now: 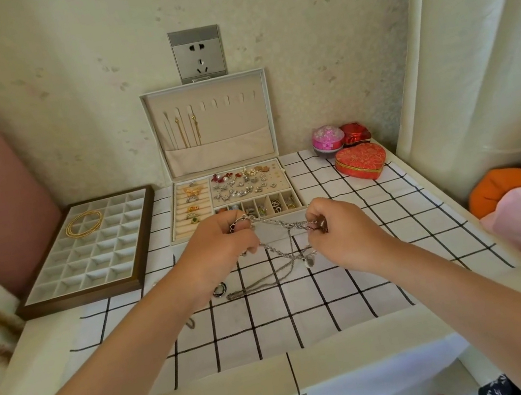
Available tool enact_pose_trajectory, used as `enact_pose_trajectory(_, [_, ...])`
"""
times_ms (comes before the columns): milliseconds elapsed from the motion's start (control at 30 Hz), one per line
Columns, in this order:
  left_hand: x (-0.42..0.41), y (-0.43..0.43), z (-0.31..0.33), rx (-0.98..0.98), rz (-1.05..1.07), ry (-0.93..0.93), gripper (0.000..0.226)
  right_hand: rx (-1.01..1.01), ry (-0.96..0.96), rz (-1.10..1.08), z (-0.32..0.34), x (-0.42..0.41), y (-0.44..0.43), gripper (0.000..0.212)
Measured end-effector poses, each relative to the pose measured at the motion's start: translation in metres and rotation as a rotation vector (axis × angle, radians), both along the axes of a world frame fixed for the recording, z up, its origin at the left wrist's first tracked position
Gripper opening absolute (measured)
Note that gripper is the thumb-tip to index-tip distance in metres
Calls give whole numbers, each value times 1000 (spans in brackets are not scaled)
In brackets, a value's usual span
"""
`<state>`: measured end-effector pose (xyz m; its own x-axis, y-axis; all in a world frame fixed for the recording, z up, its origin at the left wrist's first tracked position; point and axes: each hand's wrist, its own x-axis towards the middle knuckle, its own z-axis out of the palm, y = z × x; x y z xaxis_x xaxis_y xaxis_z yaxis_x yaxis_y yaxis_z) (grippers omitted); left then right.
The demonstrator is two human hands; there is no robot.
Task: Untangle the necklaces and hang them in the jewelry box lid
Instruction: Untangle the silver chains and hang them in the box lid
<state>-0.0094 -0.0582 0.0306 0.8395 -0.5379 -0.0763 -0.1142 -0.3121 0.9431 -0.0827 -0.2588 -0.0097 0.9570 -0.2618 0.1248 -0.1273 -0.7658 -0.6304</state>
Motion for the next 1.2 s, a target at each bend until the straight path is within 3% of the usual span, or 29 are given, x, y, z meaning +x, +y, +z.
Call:
enact_pose_trajectory(133, [-1, 0, -2, -211, 14, 249, 41, 79, -30, -92, -4, 1, 0, 12])
enact_pose_trajectory(300, [-8, -1, -5, -398, -55, 466, 31, -127, 80, -105, -6, -3, 10, 27])
enact_pose_trajectory(367, [-8, -1, -8, -435, -62, 499, 29, -183, 125, -67, -4, -4, 18, 35])
enact_pose_trajectory(600, [-3, 7, -6, -419, -93, 496, 30, -258, 150, 45, -12, -1, 53, 32])
enact_pose_trajectory(767, [6, 20, -1, -271, -67, 398, 32, -249, 176, 73, -13, 8, 59, 19])
enact_pose_trajectory(1000, [21, 40, 5, 53, 29, 227, 30, -341, 390, 208, -2, 13, 39, 22])
enact_pose_trajectory(1200, [17, 40, 7, 333, -79, 190, 14, -413, 522, 147, 8, 9, 7, 21])
